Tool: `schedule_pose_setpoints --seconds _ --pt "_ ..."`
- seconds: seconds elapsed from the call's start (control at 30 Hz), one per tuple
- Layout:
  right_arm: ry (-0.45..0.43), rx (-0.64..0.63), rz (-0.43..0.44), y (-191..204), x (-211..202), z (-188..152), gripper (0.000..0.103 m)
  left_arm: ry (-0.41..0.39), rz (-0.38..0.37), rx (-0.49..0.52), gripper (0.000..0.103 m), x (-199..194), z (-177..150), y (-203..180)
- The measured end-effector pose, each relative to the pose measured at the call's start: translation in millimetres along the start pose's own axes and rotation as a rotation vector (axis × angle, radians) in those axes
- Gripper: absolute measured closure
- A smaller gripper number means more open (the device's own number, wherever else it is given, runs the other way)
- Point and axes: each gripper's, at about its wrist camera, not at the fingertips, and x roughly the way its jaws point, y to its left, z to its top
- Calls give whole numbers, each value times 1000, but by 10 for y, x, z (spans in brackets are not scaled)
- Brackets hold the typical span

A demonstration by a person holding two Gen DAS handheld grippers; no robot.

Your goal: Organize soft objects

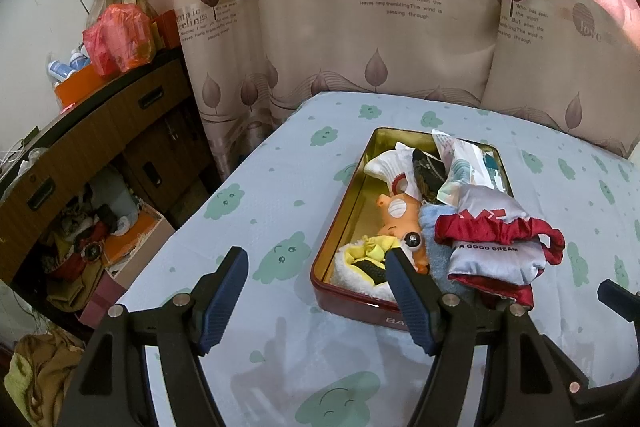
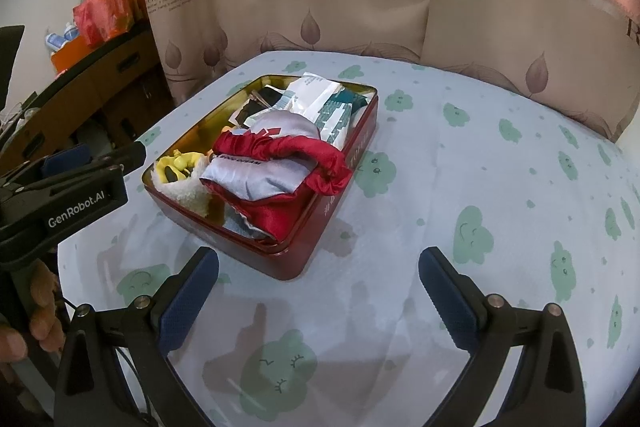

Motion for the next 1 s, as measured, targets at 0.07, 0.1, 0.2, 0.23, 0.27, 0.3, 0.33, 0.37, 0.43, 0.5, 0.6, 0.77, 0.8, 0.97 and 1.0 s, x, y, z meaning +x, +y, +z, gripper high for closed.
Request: schedule_pose_setpoints --seconds 0.07,0.1,0.2,0.23,0.27,0.3,0.33,0.37,0.43,0.5,0.6,0.77,0.8,0.97,1.0 --pt "1 -1 -2 2 -2 1 4 0 0 -2 30 -1 2 4" --pt "1 0 0 3 -3 2 4 0 1 -3 30 1 1 7" --pt "-1 -3 -3 9 0 1 4 3 -1 -3 30 5 -3 10" --pt "0 -4 -2 9 3 1 4 2 -1 -3 30 5 -3 9" --pt "0 -7 -2 13 4 0 4 2 -1 -2 30 6 -2 9" --pt "-1 -9 -1 18 3 1 4 2 -1 -3 30 5 -2 9" --pt "-1 -11 -1 26 4 -1 4 1 -1 -4 30 6 -2 9" --pt "0 -14 -2 31 5 -2 4 1 -3 -4 30 9 -1 8" --pt "2 -17 -1 42 8 -2 4 1 -2 -5 30 10 -4 9" --pt "4 -18 -4 52 6 -2 4 2 -4 -5 30 9 -4 10" --pt "5 -23 -4 62 -2 2 4 1 -2 -6 30 2 -7 9" --pt "6 -29 -3 79 -3 1 4 1 0 -5 30 1 -4 6" --pt "5 -28 -4 79 -3 2 4 1 -2 -5 30 1 -5 7" --pt "5 -28 -3 79 0 0 4 1 -2 -5 30 -2 -9 8" --pt "7 -29 -3 82 3 -1 4 1 -3 -5 30 -2 -9 8"
